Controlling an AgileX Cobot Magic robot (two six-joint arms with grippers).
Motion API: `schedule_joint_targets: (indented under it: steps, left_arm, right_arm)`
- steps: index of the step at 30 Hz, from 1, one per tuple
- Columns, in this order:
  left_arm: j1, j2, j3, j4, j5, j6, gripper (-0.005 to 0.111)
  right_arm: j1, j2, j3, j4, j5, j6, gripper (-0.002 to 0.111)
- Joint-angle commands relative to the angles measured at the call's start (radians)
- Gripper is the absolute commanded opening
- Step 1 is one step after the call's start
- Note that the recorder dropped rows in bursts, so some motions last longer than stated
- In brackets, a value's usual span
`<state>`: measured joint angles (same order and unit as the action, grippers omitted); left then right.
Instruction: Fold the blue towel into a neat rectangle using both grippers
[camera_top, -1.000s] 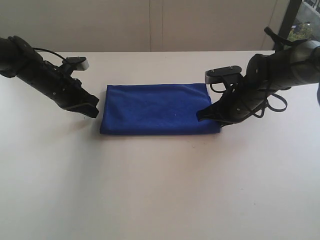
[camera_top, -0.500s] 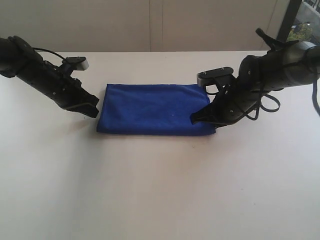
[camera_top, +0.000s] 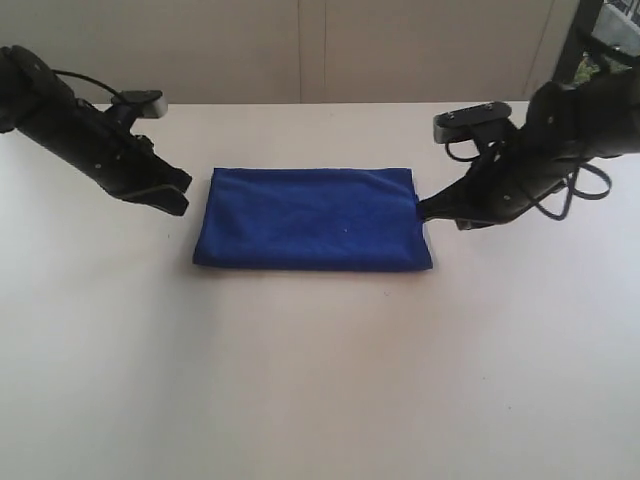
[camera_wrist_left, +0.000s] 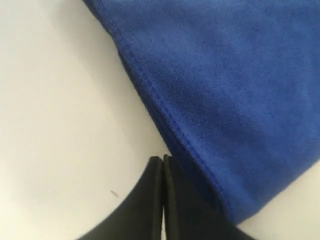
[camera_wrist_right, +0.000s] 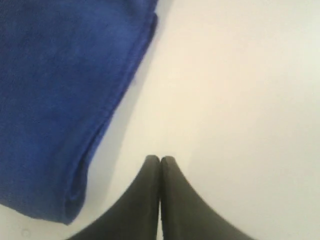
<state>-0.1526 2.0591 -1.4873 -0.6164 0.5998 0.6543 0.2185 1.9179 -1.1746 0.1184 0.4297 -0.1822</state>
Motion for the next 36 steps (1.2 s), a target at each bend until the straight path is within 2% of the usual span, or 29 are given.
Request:
schedule_joint_targets:
  steps: [1,6,8,12,15,20,27,31,33,36]
  left_arm:
    - [0.002,-0.104,0.009,0.056,0.107,-0.124,0.000]
    - [0.002,-0.189,0.011,0.065,0.222,-0.167,0.000]
    - [0.002,-0.233,0.031,0.073,0.225,-0.190,0.000]
    - [0.002,-0.375,0.169,0.099,0.158,-0.218,0.000]
    - [0.002,-0.521,0.315,0.101,0.050,-0.236,0.000]
    - [0.002,-0.715,0.447,0.101,-0.004,-0.236,0.000]
    - [0.002,-1.144,0.656,0.084,-0.085,-0.240,0.000]
    - [0.002,-1.331,0.772,0.041,-0.130,-0.235,0.000]
    - [0.002,-1.406,0.845,-0.024,-0.208,-0.192,0.000]
    - [0.002,-1.475,0.945,-0.116,-0.372,-0.096,0.000]
  right_arm:
    - [-0.061,-0.104,0.098,0.008,-0.041,0.010,0.000]
    - [-0.079,-0.211,0.170,0.022,-0.006,0.010,0.000]
    - [-0.079,-0.269,0.189,0.022,0.031,0.010,0.000]
    - [-0.079,-0.424,0.239,0.044,0.043,0.055,0.000]
    - [-0.079,-0.544,0.271,0.044,0.082,0.059,0.000]
    - [-0.079,-0.703,0.321,0.044,0.097,0.082,0.000]
    - [-0.079,-1.138,0.472,0.045,0.154,0.109,0.000]
    - [-0.079,-1.417,0.542,0.045,0.163,0.119,0.000]
    - [-0.079,-1.544,0.591,0.045,0.145,0.116,0.000]
    - [-0.079,-1.702,0.663,0.045,0.023,0.116,0.000]
